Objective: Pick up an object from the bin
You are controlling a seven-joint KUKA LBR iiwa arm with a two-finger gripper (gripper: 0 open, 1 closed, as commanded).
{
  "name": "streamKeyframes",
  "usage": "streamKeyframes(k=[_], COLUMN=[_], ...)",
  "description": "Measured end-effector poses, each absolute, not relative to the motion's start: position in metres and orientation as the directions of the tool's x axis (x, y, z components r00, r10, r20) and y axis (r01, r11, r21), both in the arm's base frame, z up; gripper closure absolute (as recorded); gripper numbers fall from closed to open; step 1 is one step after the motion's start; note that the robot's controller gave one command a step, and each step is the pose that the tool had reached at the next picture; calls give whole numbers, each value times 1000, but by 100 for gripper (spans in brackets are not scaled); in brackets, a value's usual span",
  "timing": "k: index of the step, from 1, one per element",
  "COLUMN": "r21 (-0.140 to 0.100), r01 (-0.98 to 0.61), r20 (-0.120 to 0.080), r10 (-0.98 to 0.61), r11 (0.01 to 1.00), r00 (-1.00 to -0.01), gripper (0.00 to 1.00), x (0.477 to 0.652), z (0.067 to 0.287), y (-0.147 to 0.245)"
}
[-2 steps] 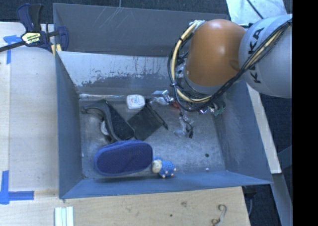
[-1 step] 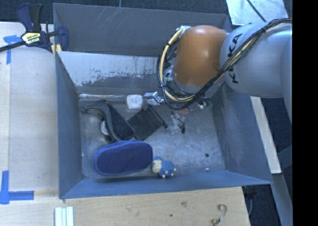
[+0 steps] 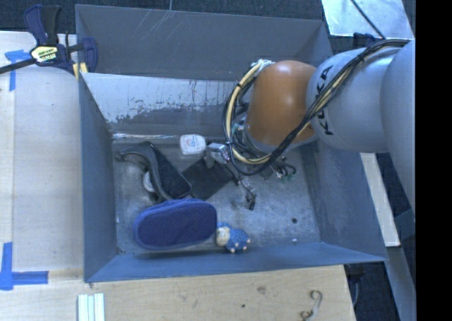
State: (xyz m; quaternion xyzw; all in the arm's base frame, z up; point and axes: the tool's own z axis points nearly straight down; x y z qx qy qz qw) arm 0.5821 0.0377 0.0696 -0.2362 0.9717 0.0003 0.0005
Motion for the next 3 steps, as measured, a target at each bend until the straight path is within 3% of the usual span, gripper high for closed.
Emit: streamKeyframes(k=[1, 2, 3], r21=[-2, -7, -7], r01=[-462, -774, -767], r20=[-5, -6, -8], r10=[-462, -774, -767], r11=[887, 633, 641], r00=[-887, -633, -641], gripper=[100, 100, 100], x=[584, 598, 609], z=[71, 170, 223], y=[38, 25, 25])
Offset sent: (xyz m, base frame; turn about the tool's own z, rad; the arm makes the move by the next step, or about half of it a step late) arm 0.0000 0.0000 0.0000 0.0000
